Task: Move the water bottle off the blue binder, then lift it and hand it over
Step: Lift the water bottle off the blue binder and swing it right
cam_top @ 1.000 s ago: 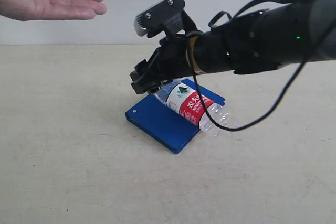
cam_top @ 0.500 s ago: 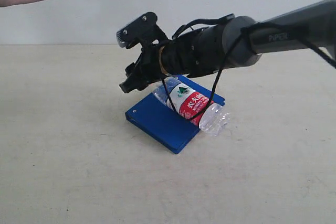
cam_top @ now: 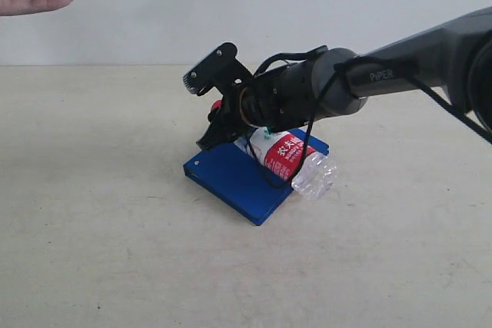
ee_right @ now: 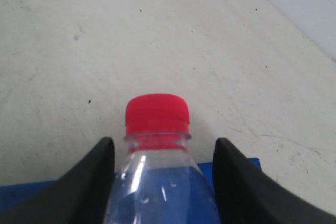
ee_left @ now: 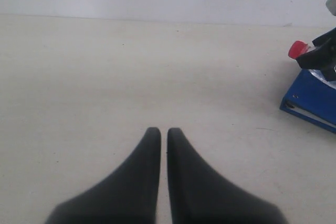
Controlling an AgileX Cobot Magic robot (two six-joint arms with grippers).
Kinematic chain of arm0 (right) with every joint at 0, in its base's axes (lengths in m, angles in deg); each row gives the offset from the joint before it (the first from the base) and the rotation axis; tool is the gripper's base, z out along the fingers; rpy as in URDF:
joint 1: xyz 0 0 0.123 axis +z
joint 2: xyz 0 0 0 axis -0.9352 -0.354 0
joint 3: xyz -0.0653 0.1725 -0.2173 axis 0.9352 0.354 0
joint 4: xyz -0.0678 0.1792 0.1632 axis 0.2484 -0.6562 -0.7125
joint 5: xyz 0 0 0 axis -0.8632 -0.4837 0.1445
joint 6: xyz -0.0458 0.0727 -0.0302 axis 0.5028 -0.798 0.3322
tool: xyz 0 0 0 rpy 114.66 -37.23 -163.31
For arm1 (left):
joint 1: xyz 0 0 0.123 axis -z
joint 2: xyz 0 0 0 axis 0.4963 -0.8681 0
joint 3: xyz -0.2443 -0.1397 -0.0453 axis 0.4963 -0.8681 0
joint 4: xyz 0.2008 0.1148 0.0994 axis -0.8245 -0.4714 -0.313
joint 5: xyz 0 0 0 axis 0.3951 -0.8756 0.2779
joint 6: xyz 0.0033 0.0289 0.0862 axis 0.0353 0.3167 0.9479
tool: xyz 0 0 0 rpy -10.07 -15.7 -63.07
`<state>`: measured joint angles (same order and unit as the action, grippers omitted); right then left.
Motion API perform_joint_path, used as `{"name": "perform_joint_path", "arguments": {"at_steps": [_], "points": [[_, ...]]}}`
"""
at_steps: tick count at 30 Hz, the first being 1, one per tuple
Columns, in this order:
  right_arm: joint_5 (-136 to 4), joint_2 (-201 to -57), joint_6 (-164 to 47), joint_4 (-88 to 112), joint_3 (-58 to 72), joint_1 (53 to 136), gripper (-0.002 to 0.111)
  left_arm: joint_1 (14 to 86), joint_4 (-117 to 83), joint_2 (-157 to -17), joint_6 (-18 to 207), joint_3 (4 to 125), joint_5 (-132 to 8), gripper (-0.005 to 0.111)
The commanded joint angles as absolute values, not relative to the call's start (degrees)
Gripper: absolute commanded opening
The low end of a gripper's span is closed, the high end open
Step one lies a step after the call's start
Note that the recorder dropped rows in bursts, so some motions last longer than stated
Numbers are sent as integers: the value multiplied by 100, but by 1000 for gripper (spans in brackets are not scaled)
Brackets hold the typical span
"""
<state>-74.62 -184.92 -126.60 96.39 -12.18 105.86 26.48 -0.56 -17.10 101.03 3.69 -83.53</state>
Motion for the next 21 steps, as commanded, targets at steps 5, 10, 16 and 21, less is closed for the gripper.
{"name": "perform_joint_path", "arguments": {"at_steps": [5, 10, 16, 21], "points": [[-8785, -18342, -12658, 9070, -1209, 10582, 0, 2701, -8, -1693, 10051, 369, -8264, 4], [-10095, -18051, -13363, 9618, -1196, 10582, 0, 2701, -8, -1693, 10051, 369, -8264, 4], [-10791, -17664, -14426, 10338, -1185, 10582, 0, 2701, -8, -1693, 10051, 369, -8264, 4], [-11504, -17555, -14904, 10671, -1185, 10582, 0, 2701, -8, -1693, 10051, 369, -8264, 4]]}}
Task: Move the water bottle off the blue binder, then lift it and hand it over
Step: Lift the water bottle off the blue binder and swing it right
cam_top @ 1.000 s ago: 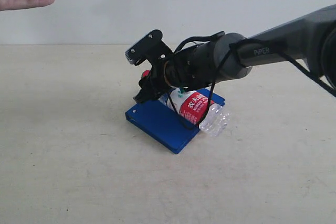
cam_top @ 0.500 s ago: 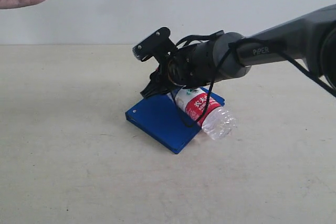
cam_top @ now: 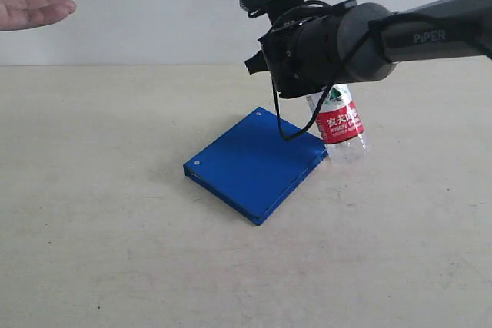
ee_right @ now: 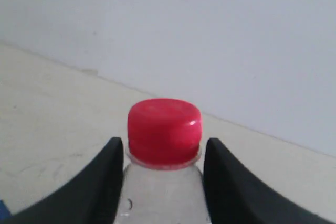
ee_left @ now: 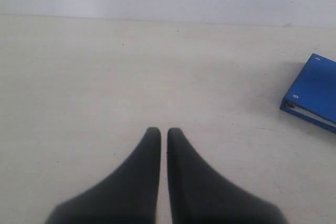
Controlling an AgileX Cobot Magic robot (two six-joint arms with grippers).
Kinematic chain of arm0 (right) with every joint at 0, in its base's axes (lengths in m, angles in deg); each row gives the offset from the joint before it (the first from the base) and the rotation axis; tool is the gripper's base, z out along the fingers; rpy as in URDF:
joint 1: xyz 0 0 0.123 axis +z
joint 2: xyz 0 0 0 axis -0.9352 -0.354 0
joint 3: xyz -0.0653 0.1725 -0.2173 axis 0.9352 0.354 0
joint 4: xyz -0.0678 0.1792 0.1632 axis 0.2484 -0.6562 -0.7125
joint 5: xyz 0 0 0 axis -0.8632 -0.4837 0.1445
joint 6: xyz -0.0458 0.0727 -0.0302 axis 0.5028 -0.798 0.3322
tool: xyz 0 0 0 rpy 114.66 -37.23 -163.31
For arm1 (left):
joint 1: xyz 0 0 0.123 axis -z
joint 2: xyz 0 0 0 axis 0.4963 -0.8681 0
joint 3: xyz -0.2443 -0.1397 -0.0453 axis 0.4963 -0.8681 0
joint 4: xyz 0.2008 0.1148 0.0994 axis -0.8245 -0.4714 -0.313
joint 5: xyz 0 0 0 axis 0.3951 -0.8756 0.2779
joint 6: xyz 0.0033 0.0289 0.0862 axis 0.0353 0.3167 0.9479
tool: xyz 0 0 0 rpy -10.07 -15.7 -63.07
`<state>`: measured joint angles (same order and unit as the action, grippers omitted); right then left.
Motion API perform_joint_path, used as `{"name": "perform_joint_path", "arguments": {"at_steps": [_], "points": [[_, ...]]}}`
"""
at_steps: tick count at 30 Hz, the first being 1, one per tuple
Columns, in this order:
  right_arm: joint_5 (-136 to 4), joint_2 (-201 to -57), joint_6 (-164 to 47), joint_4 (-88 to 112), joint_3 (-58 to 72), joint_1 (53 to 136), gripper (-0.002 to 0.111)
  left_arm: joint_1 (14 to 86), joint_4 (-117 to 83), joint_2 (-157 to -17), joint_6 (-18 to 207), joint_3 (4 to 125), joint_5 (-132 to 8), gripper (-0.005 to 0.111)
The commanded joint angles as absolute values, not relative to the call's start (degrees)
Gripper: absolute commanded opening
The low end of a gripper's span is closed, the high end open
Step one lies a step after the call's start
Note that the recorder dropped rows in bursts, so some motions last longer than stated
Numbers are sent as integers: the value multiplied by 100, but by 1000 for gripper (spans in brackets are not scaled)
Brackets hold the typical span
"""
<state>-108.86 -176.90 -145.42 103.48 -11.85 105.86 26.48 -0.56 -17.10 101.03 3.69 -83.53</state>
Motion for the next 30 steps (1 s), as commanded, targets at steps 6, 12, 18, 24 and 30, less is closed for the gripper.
{"name": "perform_joint_path", "arguments": {"at_steps": [6, 12, 18, 24, 30], "points": [[-11928, -17507, -14990, 10748, -1185, 10582, 0, 2701, -8, -1693, 10051, 369, -8264, 4], [-11718, -17507, -14760, 10544, -1185, 10582, 0, 2701, -8, -1693, 10051, 369, -8264, 4], [-11314, -17507, -14017, 10431, -1185, 10582, 13, 2701, -8, -1693, 10051, 369, -8264, 4], [-11677, -17507, -14227, 10417, -1185, 10582, 31, 2701, -8, -1693, 10051, 369, -8264, 4], [-12502, -17507, -14999, 10417, -1185, 10582, 31, 2701, -8, -1693, 10051, 369, -8264, 4]]}}
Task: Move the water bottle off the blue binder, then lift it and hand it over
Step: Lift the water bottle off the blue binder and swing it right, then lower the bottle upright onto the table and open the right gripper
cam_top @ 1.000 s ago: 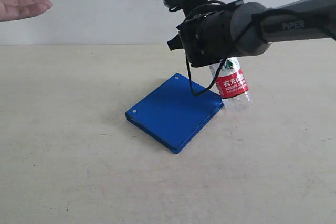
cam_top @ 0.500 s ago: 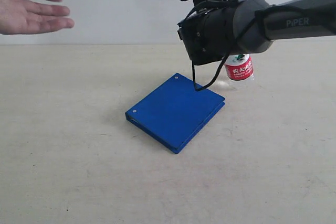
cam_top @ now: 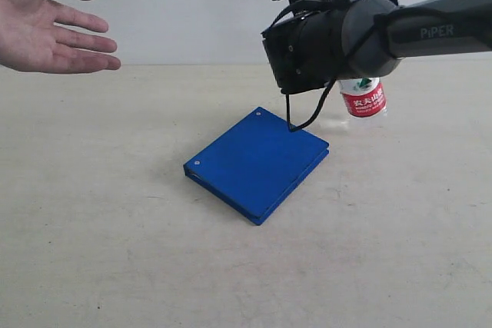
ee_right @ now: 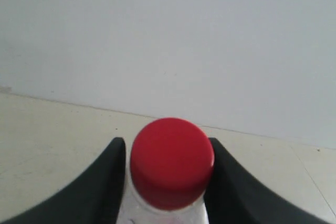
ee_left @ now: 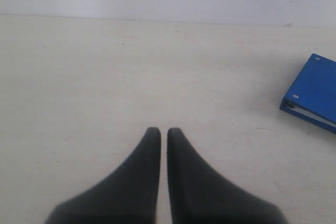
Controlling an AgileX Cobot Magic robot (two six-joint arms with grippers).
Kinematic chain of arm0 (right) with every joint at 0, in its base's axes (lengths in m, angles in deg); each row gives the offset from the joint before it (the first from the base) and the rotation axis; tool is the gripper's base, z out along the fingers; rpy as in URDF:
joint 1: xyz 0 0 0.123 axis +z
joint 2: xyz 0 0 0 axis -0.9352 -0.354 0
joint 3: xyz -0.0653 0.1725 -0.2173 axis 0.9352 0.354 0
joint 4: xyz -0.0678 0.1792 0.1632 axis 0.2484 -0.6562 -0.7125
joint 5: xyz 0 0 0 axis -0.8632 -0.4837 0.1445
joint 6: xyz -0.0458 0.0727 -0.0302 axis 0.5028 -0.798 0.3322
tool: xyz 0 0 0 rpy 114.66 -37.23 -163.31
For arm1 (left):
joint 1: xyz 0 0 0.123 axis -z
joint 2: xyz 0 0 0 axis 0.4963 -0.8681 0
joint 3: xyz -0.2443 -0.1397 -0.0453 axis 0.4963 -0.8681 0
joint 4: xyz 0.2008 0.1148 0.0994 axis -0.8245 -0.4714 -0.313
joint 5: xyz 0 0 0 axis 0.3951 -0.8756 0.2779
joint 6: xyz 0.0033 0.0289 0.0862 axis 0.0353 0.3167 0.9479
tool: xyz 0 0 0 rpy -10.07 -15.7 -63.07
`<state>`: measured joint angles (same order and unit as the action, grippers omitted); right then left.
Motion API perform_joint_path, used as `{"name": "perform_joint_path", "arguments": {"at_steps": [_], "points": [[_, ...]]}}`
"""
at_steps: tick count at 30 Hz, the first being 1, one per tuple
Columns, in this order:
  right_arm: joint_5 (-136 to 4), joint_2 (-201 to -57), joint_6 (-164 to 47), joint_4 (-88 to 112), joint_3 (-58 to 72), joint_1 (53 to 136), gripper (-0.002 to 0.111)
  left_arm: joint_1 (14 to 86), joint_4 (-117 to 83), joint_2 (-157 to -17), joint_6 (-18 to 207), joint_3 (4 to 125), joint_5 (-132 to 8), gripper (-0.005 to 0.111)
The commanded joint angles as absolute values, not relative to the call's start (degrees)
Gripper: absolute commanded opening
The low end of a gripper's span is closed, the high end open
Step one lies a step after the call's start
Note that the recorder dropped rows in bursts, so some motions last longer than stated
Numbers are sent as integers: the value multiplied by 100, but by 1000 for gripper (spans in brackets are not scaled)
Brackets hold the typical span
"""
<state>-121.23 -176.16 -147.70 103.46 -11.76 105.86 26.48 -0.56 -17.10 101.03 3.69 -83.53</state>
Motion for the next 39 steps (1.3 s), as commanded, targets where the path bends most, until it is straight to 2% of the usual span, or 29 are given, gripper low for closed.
{"name": "perform_joint_path", "arguments": {"at_steps": [1, 13, 19, 21, 25, 27, 29, 33, 34, 39], "points": [[-12527, -17507, -15072, 10390, -1185, 10582, 31, 2701, -8, -1693, 10051, 369, -8264, 4], [-10822, -17507, -15361, 10268, -1185, 10582, 31, 2701, -8, -1693, 10051, 369, -8264, 4], [-11296, -17507, -16926, 10554, -1185, 10544, 31, 2701, -8, -1693, 10051, 369, -8264, 4], [-11403, -17507, -17062, 10549, -1185, 10485, 29, 2701, -8, -1693, 10051, 369, -8264, 4], [-11171, -17507, -16999, 10228, -1185, 10238, 17, 2701, -8, -1693, 10051, 369, -8264, 4], [-10957, -17507, -16780, 9913, -1185, 10069, 17, 2701, -8, -1693, 10051, 369, -8264, 4], [-10727, -17507, -16566, 9545, -1185, 9887, 25, 2701, -8, -1693, 10051, 369, -8264, 4], [-10363, -17507, -15589, 9222, -1185, 9653, 54, 2701, -8, -1693, 10051, 369, -8264, 4], [-10363, -17507, -15364, 9222, -1185, 9649, 58, 2701, -8, -1693, 10051, 369, -8264, 4], [-10469, -17466, -14792, 9272, -1185, 9649, 53, 2701, -8, -1693, 10051, 369, -8264, 4]]}}
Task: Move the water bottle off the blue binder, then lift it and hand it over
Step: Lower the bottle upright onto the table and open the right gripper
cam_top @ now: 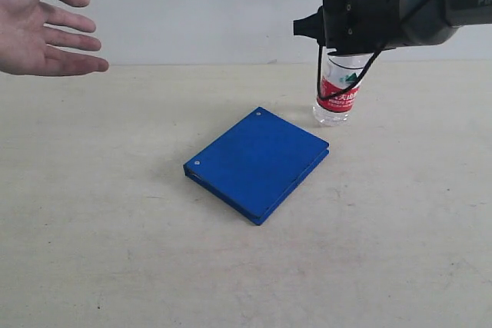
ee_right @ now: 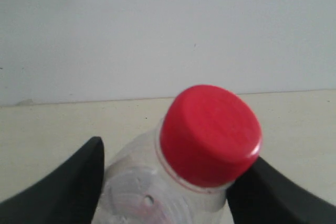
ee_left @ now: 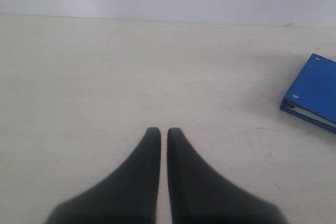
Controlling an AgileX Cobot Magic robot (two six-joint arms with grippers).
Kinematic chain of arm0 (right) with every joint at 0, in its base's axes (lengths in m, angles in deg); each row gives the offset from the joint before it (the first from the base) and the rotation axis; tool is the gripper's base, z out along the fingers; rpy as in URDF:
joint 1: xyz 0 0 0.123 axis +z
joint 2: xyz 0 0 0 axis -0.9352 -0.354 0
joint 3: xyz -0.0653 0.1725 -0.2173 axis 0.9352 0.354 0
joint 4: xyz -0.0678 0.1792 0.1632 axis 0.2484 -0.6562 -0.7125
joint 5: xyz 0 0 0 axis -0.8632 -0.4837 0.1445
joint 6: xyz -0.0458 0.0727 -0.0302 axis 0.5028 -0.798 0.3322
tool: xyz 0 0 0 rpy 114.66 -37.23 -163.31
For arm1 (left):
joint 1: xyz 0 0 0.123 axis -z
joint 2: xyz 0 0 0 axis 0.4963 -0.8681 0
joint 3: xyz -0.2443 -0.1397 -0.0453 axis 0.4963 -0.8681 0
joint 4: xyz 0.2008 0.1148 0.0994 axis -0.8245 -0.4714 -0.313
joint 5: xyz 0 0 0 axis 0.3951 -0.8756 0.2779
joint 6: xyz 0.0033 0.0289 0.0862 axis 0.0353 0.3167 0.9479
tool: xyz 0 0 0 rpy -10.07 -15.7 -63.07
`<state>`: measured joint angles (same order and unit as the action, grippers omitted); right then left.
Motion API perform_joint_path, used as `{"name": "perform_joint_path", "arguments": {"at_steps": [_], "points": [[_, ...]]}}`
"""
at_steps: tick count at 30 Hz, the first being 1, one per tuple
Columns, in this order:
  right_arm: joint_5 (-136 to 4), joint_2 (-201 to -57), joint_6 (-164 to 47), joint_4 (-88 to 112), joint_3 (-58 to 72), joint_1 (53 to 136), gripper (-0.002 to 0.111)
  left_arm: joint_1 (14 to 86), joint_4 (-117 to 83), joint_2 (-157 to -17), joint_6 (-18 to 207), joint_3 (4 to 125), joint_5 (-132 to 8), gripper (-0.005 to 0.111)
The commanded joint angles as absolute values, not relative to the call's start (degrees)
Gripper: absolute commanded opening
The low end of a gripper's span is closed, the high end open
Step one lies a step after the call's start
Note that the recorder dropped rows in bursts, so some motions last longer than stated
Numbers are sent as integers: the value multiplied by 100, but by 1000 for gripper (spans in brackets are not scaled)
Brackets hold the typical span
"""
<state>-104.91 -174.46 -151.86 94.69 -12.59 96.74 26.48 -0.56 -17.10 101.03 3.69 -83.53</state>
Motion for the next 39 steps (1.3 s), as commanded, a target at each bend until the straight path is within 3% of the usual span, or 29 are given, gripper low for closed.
{"name": "perform_joint_path", "arguments": {"at_steps": [1, 15, 36, 39], "points": [[-10469, -17467, -14802, 9306, -1185, 9649, 52, 2701, -8, -1693, 10051, 369, -8264, 4], [-10315, -16603, -14871, 9934, -1197, 9649, 53, 2701, -8, -1693, 10051, 369, -8264, 4], [-10020, -17013, -14049, 9599, -1185, 9649, 53, 2701, -8, -1693, 10050, 369, -8264, 4], [-9893, -17013, -13469, 9595, -1195, 9649, 64, 2701, -8, -1693, 10050, 369, -8264, 4]]}}
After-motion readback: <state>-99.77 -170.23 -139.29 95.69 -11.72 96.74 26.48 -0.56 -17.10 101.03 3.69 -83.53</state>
